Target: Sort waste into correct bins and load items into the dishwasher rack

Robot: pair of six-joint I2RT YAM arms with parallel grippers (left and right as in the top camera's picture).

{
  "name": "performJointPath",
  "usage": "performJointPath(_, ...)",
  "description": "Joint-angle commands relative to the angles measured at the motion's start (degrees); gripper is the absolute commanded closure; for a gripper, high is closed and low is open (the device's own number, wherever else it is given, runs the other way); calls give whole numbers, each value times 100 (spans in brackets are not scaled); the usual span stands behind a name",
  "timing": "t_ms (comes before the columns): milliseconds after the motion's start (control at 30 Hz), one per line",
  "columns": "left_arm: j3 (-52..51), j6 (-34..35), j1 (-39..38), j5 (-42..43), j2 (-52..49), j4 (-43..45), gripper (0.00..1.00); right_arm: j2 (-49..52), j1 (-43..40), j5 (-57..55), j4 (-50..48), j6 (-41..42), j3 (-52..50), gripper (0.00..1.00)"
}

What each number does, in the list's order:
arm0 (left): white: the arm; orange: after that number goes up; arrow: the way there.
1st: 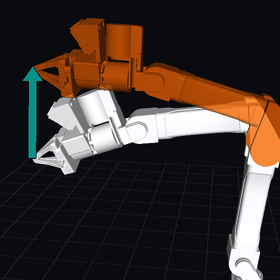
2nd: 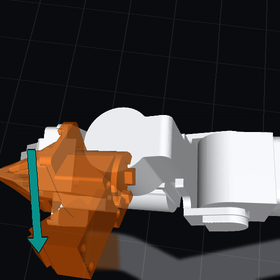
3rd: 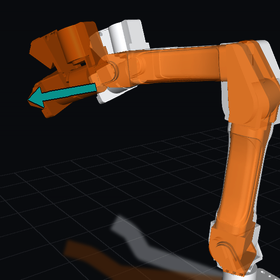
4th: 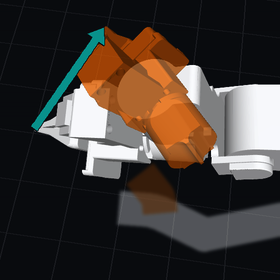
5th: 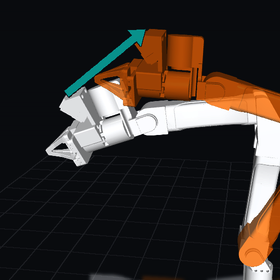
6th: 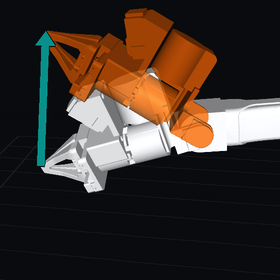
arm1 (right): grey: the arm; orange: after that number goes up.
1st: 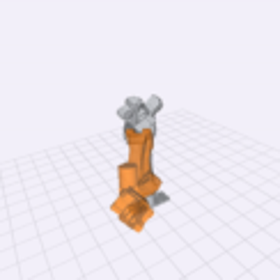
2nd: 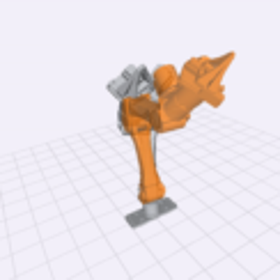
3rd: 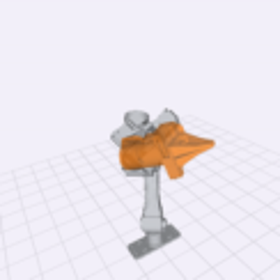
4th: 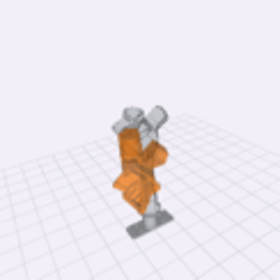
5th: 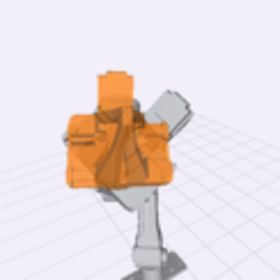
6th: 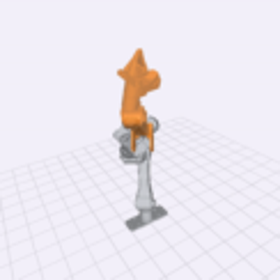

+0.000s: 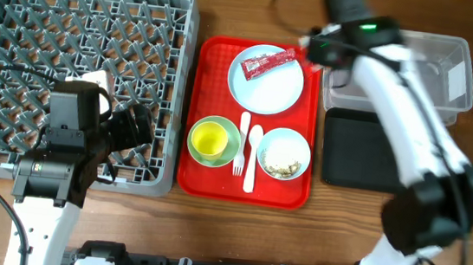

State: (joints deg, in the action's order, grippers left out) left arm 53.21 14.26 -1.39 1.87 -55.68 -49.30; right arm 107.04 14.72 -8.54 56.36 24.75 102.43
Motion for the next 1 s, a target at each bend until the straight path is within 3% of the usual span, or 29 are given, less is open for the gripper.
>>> performJointPath(0, 103, -13, 28, 87, 15, 17, 0, 28, -601, -129, 26, 437, -37, 95)
performJointPath(67, 103, -13, 28, 87, 15, 17, 0, 109, -835, 87, 11, 433, -157, 82)
performJointPath(133, 103, -11, 28, 87, 15, 17, 0, 227, -984, 133, -70, 435, -173, 46)
performJointPath(167, 103, -13, 28, 87, 15, 17, 0, 249, -994, 173, -146, 428, -173, 39)
performJointPath(267, 103, -13, 28, 87, 15, 17, 0, 210, -990, 326, -234, 372, -151, 37)
performJointPath(433, 103, -13, 28, 85, 15, 22, 0, -284, -758, 1565, -660, 391, -92, 30)
performJointPath(667, 103, -13, 28, 85, 15, 20, 0, -389, 761, -144, -1202, 2044, -92, 25)
performJointPath(733, 103, -13, 28, 85, 15, 20, 0, -258, 992, 79, -1272, 2026, -26, 35)
performJointPath(767, 103, -13, 28, 87, 15, 20, 0, -234, 1025, 83, -1239, 2024, 66, 34)
performJointPath(967, 103, -13, 28, 87, 15, 22, 0, 4, 745, 813, -273, 1615, 1342, 14)
